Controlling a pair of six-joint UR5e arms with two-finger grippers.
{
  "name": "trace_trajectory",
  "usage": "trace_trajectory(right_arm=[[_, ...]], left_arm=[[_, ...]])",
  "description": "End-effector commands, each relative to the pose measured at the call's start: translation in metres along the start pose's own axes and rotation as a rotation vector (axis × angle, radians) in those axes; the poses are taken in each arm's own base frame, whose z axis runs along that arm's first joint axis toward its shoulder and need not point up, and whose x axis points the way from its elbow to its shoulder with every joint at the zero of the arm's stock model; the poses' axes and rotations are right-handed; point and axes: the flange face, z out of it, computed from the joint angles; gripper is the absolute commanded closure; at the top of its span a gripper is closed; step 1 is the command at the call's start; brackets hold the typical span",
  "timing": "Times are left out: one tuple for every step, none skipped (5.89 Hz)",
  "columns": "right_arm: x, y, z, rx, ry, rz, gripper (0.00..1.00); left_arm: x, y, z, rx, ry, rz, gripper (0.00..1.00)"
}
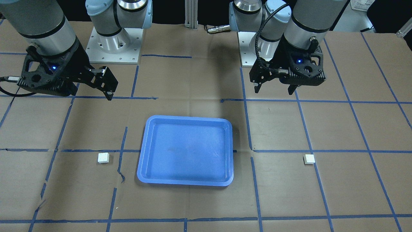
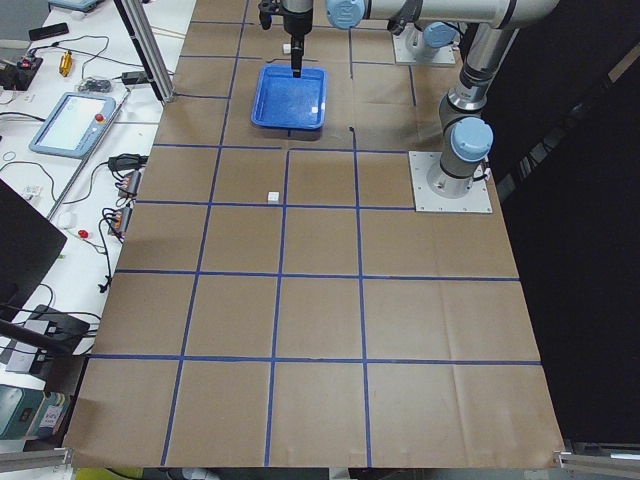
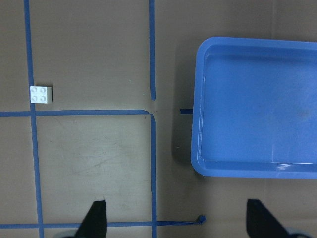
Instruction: Assemble white blocks and place on blue tray
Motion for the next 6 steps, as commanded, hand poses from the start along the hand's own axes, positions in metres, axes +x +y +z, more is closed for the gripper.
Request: trace_trajectory(right_arm=[[0.0,0.003,-0.003,0.003,0.0,-0.018,0.0],[0.0,0.003,-0.005,0.008,0.0,-0.182,0.0],[0.002,0.003,-0.002,0.002,0.016,-0.286,0.0],[0.004,0.002,0.001,-0.006,0.017,-0.475,0.0],[0.007,-0.001,0.002,0.0,0.019,-0.62,0.0],[0.008,-0.004,0.005,-0.004,0.016,-0.793,0.0]], left_arm=[[-0.017,-0.004,0.004,-0.008,0.003,0.22,0.01],[-0.041,-0.006,0.013,-0.02,0.009,0.341,0.01],[-0.064,-0.006,0.024,-0.039,0.018,0.531,0.01],[-0.083,-0.008,0.029,-0.048,0.027,0.674,0.01],[-0.114,-0.018,0.046,-0.067,0.052,0.841,0.01],[-0.149,-0.029,0.068,-0.08,0.085,0.996,0.01]])
